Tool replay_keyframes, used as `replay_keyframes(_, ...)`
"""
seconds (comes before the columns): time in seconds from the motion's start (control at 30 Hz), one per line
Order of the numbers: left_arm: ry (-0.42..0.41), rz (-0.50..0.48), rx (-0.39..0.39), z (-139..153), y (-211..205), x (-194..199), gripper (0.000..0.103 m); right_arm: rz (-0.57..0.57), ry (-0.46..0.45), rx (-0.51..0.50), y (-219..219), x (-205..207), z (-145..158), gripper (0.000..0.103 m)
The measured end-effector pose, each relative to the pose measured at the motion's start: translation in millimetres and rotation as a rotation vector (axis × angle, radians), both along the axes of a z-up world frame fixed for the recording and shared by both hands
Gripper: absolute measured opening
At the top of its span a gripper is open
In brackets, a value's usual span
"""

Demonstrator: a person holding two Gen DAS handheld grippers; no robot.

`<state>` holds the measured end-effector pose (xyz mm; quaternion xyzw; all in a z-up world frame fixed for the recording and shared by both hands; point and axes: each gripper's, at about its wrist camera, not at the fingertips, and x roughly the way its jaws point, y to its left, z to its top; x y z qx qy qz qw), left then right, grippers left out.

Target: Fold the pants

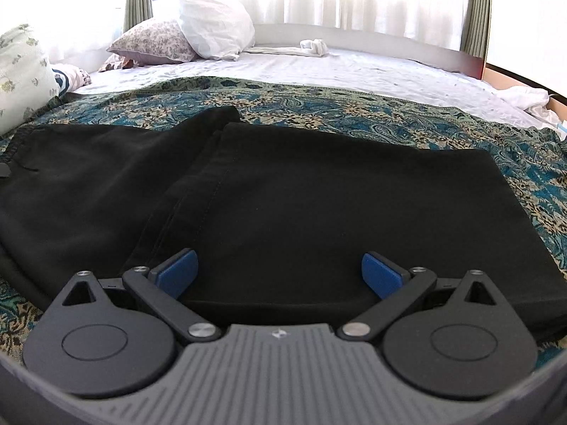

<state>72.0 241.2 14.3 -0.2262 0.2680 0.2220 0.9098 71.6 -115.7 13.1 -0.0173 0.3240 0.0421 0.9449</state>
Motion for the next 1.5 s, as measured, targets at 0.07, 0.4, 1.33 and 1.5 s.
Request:
replay_keyframes(0.07, 0.017, 0.001, 0.017, 0.0, -3.0, 4.2, 0.103, 0.0, -0.001, -0.001, 0.1, 0.3, 0.3, 0.103)
replay_keyframes(0.4, 0.022, -0.005, 0.029, -0.7, -8.2, 3.9, 0.098, 0.0, -0.007, 0.007, -1.7, -0.3, 0.5, 0.103)
replay_keyframes(1.33, -0.039, 0.103, 0.042, 4.6, -29.8, -14.5, 0.014, 0.001, -0.019, 0.019, -4.2, -2.5, 0.9, 0.103)
replay_keyframes(1.5, -0.152, 0.052, 0.082, 24.3, -43.9, -30.7, 0.012, 0.009, -0.015, 0.057, -9.6, -4.2, 4.9, 0.103)
